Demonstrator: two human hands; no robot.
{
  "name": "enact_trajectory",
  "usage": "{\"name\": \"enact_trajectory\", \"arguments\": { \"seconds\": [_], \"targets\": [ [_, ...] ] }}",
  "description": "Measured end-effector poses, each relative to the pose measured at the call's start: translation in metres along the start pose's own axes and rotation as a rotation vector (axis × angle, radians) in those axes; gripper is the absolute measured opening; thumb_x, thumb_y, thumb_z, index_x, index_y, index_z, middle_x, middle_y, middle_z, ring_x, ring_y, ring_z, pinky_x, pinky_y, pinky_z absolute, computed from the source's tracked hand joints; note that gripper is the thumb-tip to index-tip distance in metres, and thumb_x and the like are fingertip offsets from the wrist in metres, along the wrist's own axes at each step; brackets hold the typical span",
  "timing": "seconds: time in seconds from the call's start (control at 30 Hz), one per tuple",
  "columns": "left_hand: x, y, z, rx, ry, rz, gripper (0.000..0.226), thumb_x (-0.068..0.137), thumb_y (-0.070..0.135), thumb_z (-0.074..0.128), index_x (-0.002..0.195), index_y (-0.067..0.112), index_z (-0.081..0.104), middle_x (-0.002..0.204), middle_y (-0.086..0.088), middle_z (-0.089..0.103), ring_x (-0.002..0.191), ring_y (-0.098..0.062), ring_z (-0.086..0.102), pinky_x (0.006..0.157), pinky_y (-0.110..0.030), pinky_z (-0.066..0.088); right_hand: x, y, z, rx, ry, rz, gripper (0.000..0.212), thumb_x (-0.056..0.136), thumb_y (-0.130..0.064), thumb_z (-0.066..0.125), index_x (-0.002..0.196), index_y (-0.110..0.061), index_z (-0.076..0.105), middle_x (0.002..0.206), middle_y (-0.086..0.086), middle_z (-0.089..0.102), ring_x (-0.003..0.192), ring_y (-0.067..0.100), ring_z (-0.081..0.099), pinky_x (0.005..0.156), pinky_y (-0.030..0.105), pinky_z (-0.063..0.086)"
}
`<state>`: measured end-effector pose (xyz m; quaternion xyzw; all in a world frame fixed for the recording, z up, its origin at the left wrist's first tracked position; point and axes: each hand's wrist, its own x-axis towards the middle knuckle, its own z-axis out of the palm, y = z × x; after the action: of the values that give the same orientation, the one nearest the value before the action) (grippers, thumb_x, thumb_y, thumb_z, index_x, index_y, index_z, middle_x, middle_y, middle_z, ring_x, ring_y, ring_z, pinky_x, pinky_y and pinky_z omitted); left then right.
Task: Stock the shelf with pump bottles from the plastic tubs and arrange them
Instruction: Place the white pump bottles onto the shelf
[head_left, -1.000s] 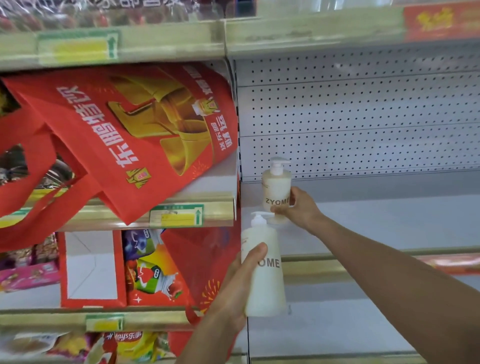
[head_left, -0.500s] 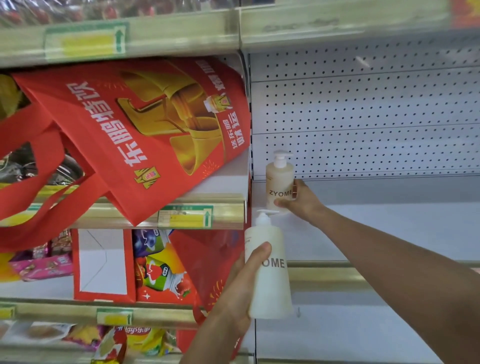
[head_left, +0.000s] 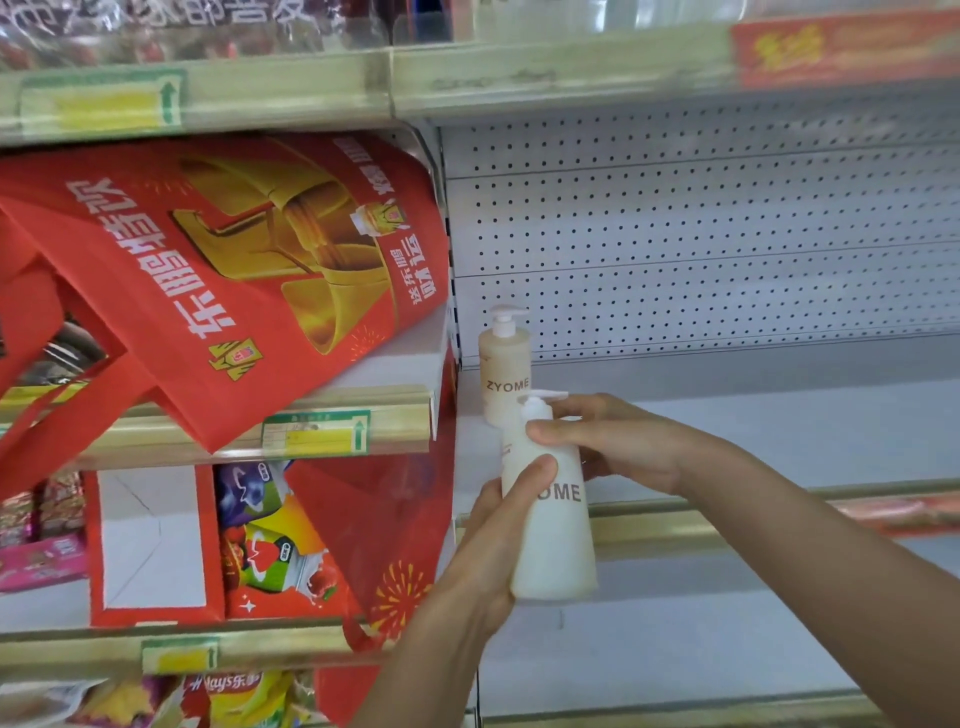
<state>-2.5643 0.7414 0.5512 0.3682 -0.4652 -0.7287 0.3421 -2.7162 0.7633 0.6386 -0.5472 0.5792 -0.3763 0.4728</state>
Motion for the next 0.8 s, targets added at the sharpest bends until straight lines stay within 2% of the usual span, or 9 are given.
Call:
{"name": "enact_trajectory", "arguments": {
  "seconds": [0.13,0.23,0.27,0.33,0.4,0.47,0.6,0.7,0.8],
  "targets": [
    [0.010,0.014,0.020,0.029,-0.039,0.032,0.091,0.053,0.063,0.079,0.127,0.016,0.054,0.112,-0.013,0.070,0.095,-0.026,0.070,0.073,-0.042,0.058,-0.008,-0.006,-0.016,0.030,0.121,-0.033,0.028,0.082,-0.023,0.074,0.105,-0.009,0.068,0.100,0.012,0.074,0.090,0.024,0.073,0.076,0.033,0.057],
    [0.021,0.032,0.028,0.255,-0.004,0.097,0.091,0.061,0.082,0.060,0.132,0.026,0.046,0.116,0.000,0.068,0.106,-0.018,0.067,0.092,-0.047,0.054,-0.004,-0.012,-0.032,0.028,0.281,-0.116,0.026,0.078,-0.021,0.078,0.100,-0.012,0.069,0.096,0.006,0.074,0.087,0.021,0.071,0.077,0.034,0.056],
    [0.025,0.037,0.028,0.335,0.030,0.132,0.084,0.071,0.081,0.051,0.136,0.029,0.041,0.120,0.005,0.065,0.111,-0.015,0.063,0.099,-0.047,0.050,0.000,-0.012,-0.039,0.007,0.331,-0.145,0.026,0.076,-0.021,0.079,0.099,-0.012,0.069,0.095,0.003,0.074,0.088,0.018,0.071,0.078,0.032,0.055],
    [0.035,0.045,0.028,0.403,0.123,0.240,0.060,0.091,0.064,0.044,0.141,0.031,0.035,0.131,0.009,0.056,0.118,-0.012,0.054,0.107,-0.041,0.041,0.009,-0.010,-0.050,-0.035,0.416,-0.165,0.031,0.075,-0.020,0.081,0.102,-0.014,0.068,0.096,-0.002,0.073,0.088,0.013,0.070,0.077,0.027,0.052],
    [0.049,0.054,0.025,0.449,0.244,0.368,0.049,0.096,0.044,0.051,0.141,0.029,0.037,0.139,0.007,0.046,0.121,-0.011,0.049,0.109,-0.036,0.037,0.020,-0.004,-0.056,-0.086,0.474,-0.165,0.038,0.074,-0.020,0.083,0.107,-0.017,0.065,0.100,-0.004,0.072,0.090,0.011,0.069,0.078,0.027,0.052],
    [0.073,0.063,0.018,0.512,0.328,0.483,0.050,0.092,0.032,0.058,0.139,0.024,0.042,0.141,0.002,0.042,0.128,-0.015,0.044,0.112,-0.039,0.034,0.033,0.006,-0.060,-0.152,0.513,-0.156,0.045,0.071,-0.023,0.084,0.110,-0.021,0.063,0.104,-0.004,0.070,0.094,0.014,0.068,0.083,0.034,0.055],
    [0.114,0.081,0.014,0.601,0.423,0.515,0.063,0.079,0.044,0.057,0.136,0.016,0.049,0.139,-0.012,0.050,0.130,-0.028,0.046,0.110,-0.048,0.038,0.051,0.024,-0.061,-0.176,0.548,-0.154,0.056,0.067,-0.033,0.085,0.116,-0.026,0.059,0.111,-0.002,0.065,0.099,0.017,0.065,0.087,0.041,0.055],
    [0.133,0.088,0.017,0.615,0.455,0.495,0.062,0.093,0.026,0.058,0.149,0.011,0.035,0.153,-0.012,0.038,0.140,-0.027,0.036,0.115,-0.043,0.031,0.058,0.035,-0.061,-0.193,0.574,-0.200,0.055,0.071,-0.033,0.082,0.120,-0.024,0.057,0.119,0.001,0.058,0.103,0.018,0.060,0.090,0.039,0.052],
    [0.147,0.088,0.016,0.615,0.448,0.475,0.071,0.093,0.033,0.061,0.153,0.018,0.027,0.154,-0.007,0.039,0.140,-0.026,0.039,0.113,-0.043,0.034,0.056,0.046,-0.058,-0.257,0.598,-0.209,0.056,0.077,-0.030,0.079,0.126,-0.025,0.052,0.123,-0.001,0.048,0.109,0.018,0.053,0.095,0.038,0.046]
  ]
}}
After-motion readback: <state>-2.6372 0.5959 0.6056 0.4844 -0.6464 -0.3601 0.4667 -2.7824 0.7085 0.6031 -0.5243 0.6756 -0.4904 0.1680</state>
